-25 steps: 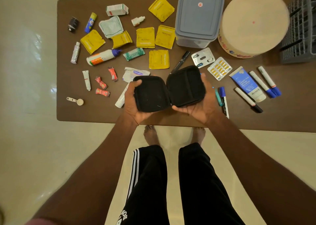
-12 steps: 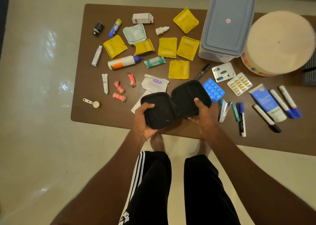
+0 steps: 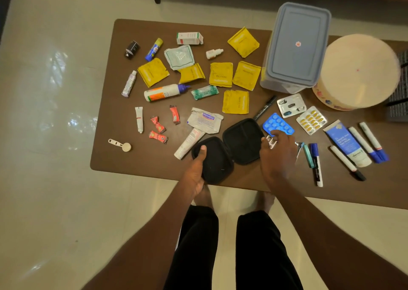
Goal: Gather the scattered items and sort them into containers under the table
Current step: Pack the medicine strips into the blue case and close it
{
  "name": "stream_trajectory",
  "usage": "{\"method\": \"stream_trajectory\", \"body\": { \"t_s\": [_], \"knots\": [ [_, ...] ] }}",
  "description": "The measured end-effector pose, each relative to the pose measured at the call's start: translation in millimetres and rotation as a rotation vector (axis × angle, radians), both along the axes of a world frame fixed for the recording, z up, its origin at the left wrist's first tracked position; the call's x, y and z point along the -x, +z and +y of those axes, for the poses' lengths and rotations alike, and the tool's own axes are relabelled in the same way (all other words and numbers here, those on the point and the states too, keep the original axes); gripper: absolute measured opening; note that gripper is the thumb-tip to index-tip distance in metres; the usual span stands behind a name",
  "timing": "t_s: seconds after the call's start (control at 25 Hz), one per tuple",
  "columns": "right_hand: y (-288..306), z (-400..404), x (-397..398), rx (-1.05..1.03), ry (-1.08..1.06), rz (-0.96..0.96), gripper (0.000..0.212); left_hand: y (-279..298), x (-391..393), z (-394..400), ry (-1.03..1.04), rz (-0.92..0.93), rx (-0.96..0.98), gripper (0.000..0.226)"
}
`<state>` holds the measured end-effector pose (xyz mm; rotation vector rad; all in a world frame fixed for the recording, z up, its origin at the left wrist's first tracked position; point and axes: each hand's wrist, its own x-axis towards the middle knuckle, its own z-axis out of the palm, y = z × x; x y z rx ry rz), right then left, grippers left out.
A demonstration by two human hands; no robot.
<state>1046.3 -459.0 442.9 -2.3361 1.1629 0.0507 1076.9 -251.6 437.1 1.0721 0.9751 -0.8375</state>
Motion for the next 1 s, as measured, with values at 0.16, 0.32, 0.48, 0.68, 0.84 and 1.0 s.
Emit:
{"method": "stream_trajectory", "body": {
  "t_s": [0.16,0.32,0.48,0.68,0.84,1.0],
  "knots": [
    [3,-35,-2,0.046,-0.026,-0.007,0.031,-8,-1,-1,0.007,-0.036,0.088,0.045],
    [-1,-67,-21,0.13,0.116,0.15,0.036,-11,0,-1,0.005,-0.042,0.136,0.04],
    [-12,-80,-38,0.142,0.356,0.35,0.057,-12,2,-5,0.003,-0.045,0.099,0.038],
    [-21,-90,-46,0.132,0.4,0.344,0.066,-13,7,-10,0.009,-0.052,0.047,0.034],
    [-27,-98,-42,0.002,0.322,0.252,0.057,-13,9,-13,-0.012,-0.041,0.04,0.042],
    [-8,-95,-28,-0.208,0.136,0.062,0.04,-8,10,-13,0.002,-0.047,0.058,0.055]
  ]
}}
